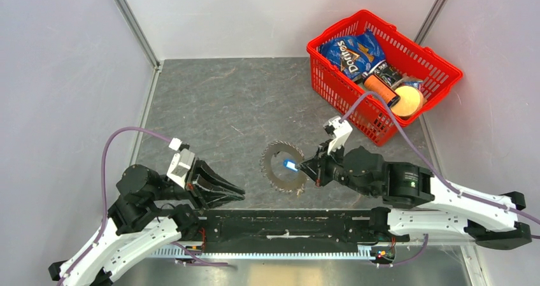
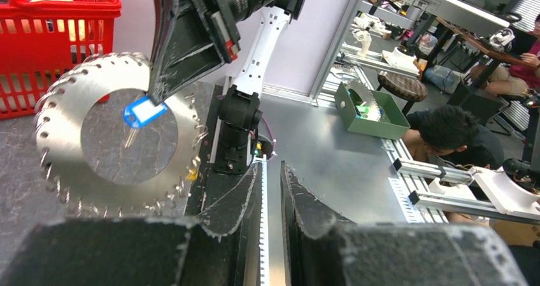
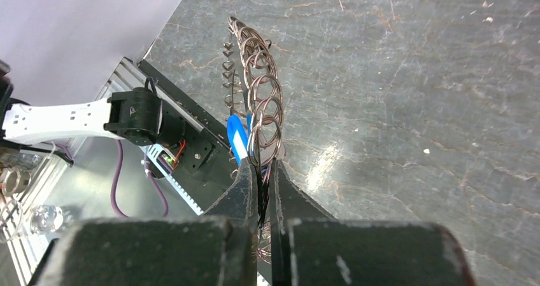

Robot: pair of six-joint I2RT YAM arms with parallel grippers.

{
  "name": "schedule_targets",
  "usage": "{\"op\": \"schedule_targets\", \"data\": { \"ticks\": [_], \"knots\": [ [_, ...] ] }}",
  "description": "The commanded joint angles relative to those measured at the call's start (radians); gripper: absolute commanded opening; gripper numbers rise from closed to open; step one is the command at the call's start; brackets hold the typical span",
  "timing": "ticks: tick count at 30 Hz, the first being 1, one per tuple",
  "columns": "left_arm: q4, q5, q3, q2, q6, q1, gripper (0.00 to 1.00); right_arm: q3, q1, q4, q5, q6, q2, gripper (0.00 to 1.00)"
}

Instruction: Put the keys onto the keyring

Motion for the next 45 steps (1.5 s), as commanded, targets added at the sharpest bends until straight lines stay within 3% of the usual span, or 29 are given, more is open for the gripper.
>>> {"op": "schedule_targets", "data": {
  "ticks": [1,13,16,22,31,45],
  "knots": [
    [0.043,-0.025,0.024,0.012,-0.012,-0.001,0.23,0.084,0.0,-0.008,-0.022,-0.116,-0.061,0.0],
    [0.124,-0.026,-0.01,0.068,-0.037,-0.002,0.24,0.185,0.0,-0.079,-0.219,-0.231,-0.045,0.0],
    [0.12,-0.06,-0.012,0.084,-0.033,-0.001,0.26,0.202,0.0,-0.104,-0.208,-0.241,-0.031,0.0],
    [0.012,-0.262,-0.009,0.146,0.014,-0.001,0.43,0.196,0.002,-0.094,-0.225,-0.246,-0.026,0.0],
    [0.061,-0.3,-0.044,0.14,-0.002,-0.001,0.72,0.247,0.0,-0.105,-0.267,-0.256,-0.056,0.0],
    [0.277,-0.205,-0.106,0.112,-0.091,-0.001,0.78,0.318,0.0,-0.128,-0.343,-0.258,-0.043,0.0]
  ]
}}
